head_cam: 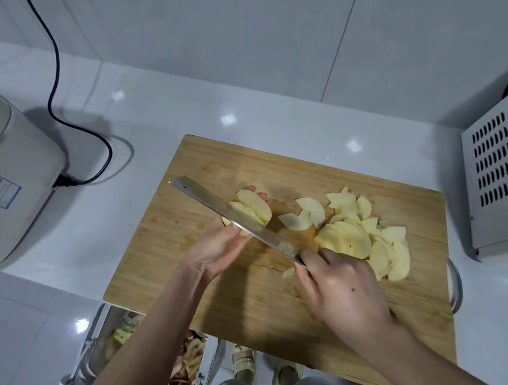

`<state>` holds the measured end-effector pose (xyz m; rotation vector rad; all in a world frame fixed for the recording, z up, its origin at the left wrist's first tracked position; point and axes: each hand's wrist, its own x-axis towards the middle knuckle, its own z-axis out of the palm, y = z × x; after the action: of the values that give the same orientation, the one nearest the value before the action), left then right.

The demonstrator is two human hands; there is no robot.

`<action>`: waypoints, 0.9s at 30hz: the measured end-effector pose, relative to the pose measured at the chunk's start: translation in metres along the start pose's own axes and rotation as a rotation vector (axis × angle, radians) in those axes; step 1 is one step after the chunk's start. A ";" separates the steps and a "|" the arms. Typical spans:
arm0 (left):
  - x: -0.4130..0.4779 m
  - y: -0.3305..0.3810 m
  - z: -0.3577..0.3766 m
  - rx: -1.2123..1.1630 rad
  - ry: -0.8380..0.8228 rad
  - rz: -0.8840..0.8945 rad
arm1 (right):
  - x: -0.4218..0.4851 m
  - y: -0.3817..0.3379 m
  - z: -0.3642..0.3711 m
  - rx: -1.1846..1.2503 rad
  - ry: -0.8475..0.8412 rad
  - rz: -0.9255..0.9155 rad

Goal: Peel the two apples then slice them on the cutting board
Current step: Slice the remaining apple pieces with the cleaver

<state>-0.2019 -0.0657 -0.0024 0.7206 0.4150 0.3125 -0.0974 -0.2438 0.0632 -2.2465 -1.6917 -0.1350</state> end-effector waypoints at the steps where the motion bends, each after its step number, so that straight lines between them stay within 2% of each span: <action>1: 0.000 -0.001 0.000 0.025 0.001 0.000 | 0.000 -0.001 -0.001 0.006 -0.009 0.010; 10: -0.005 -0.003 0.006 0.152 0.033 0.036 | 0.002 -0.002 -0.007 0.066 -0.028 0.052; 15: -0.003 -0.007 0.006 0.294 0.125 0.078 | 0.006 -0.005 -0.005 0.061 -0.084 0.085; 21: 0.001 -0.011 0.007 0.097 0.111 0.102 | 0.009 -0.017 -0.002 -0.023 -0.048 0.068; 27: 0.000 -0.007 0.011 0.240 0.191 0.185 | 0.012 -0.020 -0.001 -0.015 -0.021 0.088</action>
<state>-0.1959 -0.0772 -0.0001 0.9713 0.5743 0.5140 -0.1126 -0.2285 0.0711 -2.3363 -1.6036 -0.1042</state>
